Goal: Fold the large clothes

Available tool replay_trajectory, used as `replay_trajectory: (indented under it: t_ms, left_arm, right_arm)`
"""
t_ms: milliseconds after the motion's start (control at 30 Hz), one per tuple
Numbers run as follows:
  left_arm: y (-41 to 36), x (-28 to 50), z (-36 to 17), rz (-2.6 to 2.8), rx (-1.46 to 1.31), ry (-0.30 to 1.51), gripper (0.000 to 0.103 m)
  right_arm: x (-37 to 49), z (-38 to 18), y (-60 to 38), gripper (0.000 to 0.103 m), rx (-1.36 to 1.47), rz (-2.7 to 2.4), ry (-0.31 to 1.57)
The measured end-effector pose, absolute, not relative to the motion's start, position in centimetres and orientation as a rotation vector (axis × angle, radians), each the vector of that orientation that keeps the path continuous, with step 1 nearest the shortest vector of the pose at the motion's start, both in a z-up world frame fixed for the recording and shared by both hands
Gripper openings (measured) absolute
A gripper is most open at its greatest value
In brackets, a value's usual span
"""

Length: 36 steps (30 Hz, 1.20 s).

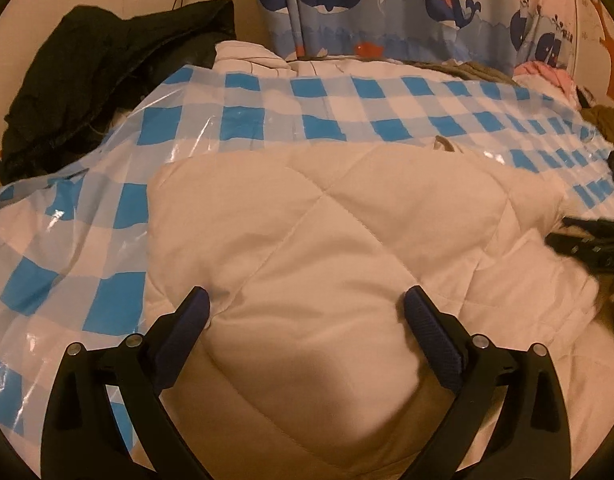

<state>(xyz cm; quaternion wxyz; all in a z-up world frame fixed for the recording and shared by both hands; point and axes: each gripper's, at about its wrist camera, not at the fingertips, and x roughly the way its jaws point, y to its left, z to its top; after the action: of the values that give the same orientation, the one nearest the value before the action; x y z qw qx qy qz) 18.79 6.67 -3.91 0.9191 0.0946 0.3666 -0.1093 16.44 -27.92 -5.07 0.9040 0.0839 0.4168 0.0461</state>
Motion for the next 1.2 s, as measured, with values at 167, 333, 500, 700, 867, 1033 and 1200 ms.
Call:
replay_trajectory:
  t_ms: [167, 333, 500, 700, 867, 1033, 1200]
  left_arm:
    - [6.5, 18.3, -4.4, -0.205, 0.213, 0.728, 0.094]
    - [6.1, 17.9, -4.4, -0.19, 0.236, 0.705, 0.094]
    - [6.2, 17.9, -4.5, -0.197, 0.235, 0.698, 0.094]
    - [6.0, 17.6, -4.5, -0.186, 0.246, 0.688, 0.095]
    - [6.0, 17.6, -4.5, -0.182, 0.25, 0.684, 0.095]
    - [5.9, 17.5, -4.5, -0.176, 0.266, 0.678, 0.095]
    - [5.5, 15.3, -2.3, -0.174, 0.299, 0.535, 0.094]
  right_arm:
    - [15.3, -1.1, -27.5, 0.081, 0.127, 0.047, 0.714]
    - [18.2, -2.3, -28.3, 0.081, 0.155, -0.016, 0.759]
    - [19.0, -4.8, -28.6, 0.082, 0.152, -0.02, 0.812]
    - [15.9, -1.9, -28.7, 0.081, 0.18, -0.012, 0.697]
    - [14.9, -3.4, -29.0, 0.083, 0.13, -0.025, 0.747]
    - [15.3, -4.6, -29.8, 0.085, 0.161, -0.008, 0.789]
    - [12.3, -2.3, -30.0, 0.085, 0.132, -0.014, 0.665]
